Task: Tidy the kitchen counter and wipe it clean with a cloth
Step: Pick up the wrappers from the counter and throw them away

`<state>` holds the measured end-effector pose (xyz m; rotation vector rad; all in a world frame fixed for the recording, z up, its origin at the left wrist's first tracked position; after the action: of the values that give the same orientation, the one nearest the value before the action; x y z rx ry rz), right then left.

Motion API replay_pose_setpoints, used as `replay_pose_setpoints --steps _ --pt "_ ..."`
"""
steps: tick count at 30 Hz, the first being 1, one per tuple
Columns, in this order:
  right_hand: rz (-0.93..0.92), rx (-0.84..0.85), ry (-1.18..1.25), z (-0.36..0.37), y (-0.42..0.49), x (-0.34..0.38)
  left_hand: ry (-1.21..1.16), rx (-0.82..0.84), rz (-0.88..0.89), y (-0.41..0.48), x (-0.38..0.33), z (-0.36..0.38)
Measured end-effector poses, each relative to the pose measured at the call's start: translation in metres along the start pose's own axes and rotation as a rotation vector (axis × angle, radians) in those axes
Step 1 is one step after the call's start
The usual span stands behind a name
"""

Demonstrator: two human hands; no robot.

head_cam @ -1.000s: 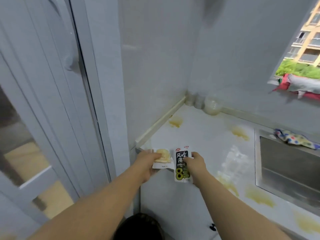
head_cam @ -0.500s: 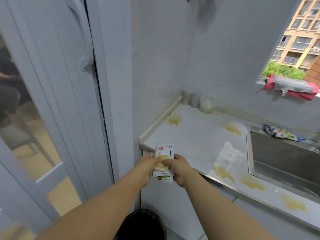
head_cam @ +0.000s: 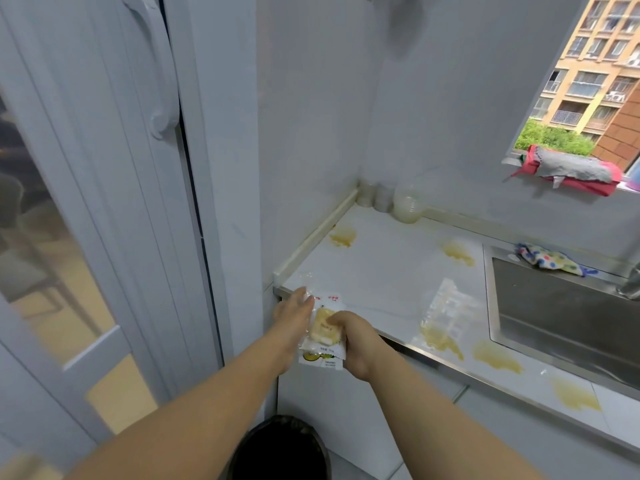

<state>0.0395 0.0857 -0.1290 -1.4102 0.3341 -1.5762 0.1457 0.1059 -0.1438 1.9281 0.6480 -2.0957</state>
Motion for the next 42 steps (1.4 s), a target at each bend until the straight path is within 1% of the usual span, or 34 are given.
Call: replay_pose_setpoints --steps 2,3,5,8,10,12,13,15,17,21,25,27,31,36,39,42 --pt "-0.024 0.072 -0.022 0.008 -0.002 0.0 0.076 -0.055 0.051 -0.003 -0.008 -0.006" --pt "-0.039 0.084 -0.056 0.01 -0.002 0.0 0.065 -0.074 0.054 -0.006 -0.01 -0.008" --pt "-0.046 0.074 -0.107 0.011 -0.002 -0.002 -0.029 -0.052 0.0 -0.009 -0.008 -0.004" --pt "-0.041 0.022 -0.15 0.008 -0.002 -0.003 -0.125 0.024 -0.109 -0.013 -0.002 0.003" --pt "-0.068 -0.043 -0.166 0.005 -0.003 -0.001 -0.17 0.094 -0.162 -0.014 0.006 0.007" --pt "-0.126 -0.128 -0.149 -0.001 -0.005 0.004 -0.114 0.169 -0.193 -0.016 0.014 0.01" --pt "-0.15 -0.163 -0.123 -0.004 -0.005 0.006 -0.066 0.176 -0.201 -0.017 0.017 0.009" --pt "-0.18 -0.205 -0.064 -0.008 -0.007 0.009 0.025 0.147 -0.18 -0.018 0.016 0.004" --pt "-0.198 -0.225 -0.019 -0.01 -0.008 0.011 0.035 0.135 -0.157 -0.02 0.012 0.004" --pt "-0.194 -0.26 0.0 -0.013 -0.008 0.01 -0.081 0.079 -0.12 -0.022 0.005 0.003" --pt "-0.176 -0.262 -0.009 -0.014 -0.007 0.006 -0.091 0.123 -0.127 -0.025 0.008 0.004" --pt "-0.149 -0.239 -0.038 -0.013 -0.008 0.005 -0.047 0.137 -0.116 -0.026 0.01 0.004" --pt "-0.099 -0.201 -0.095 -0.012 -0.005 -0.001 -0.02 0.036 -0.11 -0.025 0.014 -0.002" --pt "0.105 -0.27 -0.313 -0.025 0.011 -0.036 -0.048 -0.123 -0.125 -0.026 0.036 -0.01" --pt "0.146 -0.334 -0.408 -0.034 0.02 -0.057 -0.044 -0.194 -0.213 -0.034 0.07 -0.014" --pt "0.178 -0.359 -0.413 -0.041 0.033 -0.083 -0.066 -0.25 -0.325 -0.048 0.11 -0.017"
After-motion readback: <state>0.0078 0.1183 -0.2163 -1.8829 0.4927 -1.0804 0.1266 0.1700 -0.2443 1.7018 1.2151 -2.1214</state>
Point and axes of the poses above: each hand's wrist, its own y-axis towards the middle knuckle, its own z-axis out of the palm, x = y × z, the point moved 8 cm from there along y, towards the middle knuckle, and after that the axes turned 15 degrees about z, right-handed, at the moved point
